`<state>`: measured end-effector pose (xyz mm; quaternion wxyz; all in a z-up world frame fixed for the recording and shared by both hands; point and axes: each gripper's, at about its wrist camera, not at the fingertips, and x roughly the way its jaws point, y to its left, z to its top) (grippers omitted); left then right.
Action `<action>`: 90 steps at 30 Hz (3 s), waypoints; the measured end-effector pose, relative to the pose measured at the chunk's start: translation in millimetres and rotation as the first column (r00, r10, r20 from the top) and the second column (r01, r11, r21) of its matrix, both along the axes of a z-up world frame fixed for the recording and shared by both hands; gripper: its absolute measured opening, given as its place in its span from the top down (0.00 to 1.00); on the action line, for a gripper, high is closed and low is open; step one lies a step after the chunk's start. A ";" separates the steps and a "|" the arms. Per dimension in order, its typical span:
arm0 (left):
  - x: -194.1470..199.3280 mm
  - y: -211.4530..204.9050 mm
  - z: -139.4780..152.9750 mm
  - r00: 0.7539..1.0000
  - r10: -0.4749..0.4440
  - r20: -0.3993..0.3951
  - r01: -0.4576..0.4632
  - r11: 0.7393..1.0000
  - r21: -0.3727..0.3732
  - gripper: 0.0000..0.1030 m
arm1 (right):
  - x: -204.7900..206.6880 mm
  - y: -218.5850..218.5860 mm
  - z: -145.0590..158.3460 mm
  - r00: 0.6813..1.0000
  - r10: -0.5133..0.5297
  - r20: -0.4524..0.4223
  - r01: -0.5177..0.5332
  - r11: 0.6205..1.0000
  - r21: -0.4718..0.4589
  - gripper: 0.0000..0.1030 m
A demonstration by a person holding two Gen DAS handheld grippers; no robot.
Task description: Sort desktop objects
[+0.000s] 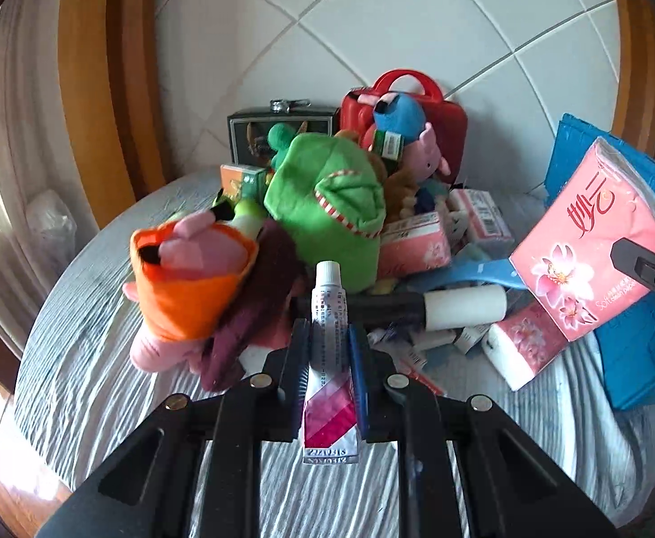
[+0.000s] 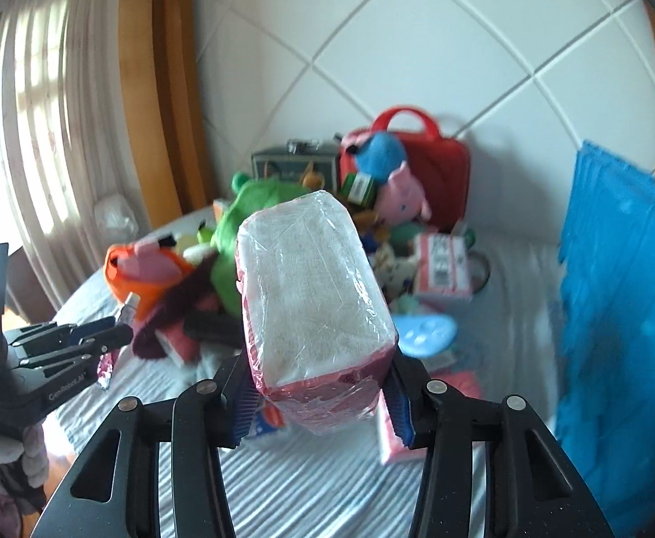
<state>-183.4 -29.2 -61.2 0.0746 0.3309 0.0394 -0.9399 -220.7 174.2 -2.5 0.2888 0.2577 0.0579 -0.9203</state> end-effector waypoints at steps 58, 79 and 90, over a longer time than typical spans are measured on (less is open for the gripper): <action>-308.0 548.7 13.9 0.624 -0.462 0.630 0.507 0.853 0.123 0.83 | -267.7 424.7 -57.5 0.553 -0.616 0.560 0.366 0.784 0.501 0.52; -259.0 514.7 88.0 0.744 -0.477 0.467 0.530 0.848 0.021 0.26 | -206.5 400.0 58.8 0.744 -0.604 0.287 0.418 0.755 0.505 0.00; -137.3 425.8 188.5 0.798 -0.593 0.109 0.590 0.805 0.058 0.26 | -81.7 383.4 122.7 0.780 -0.602 0.172 0.538 0.784 0.309 0.00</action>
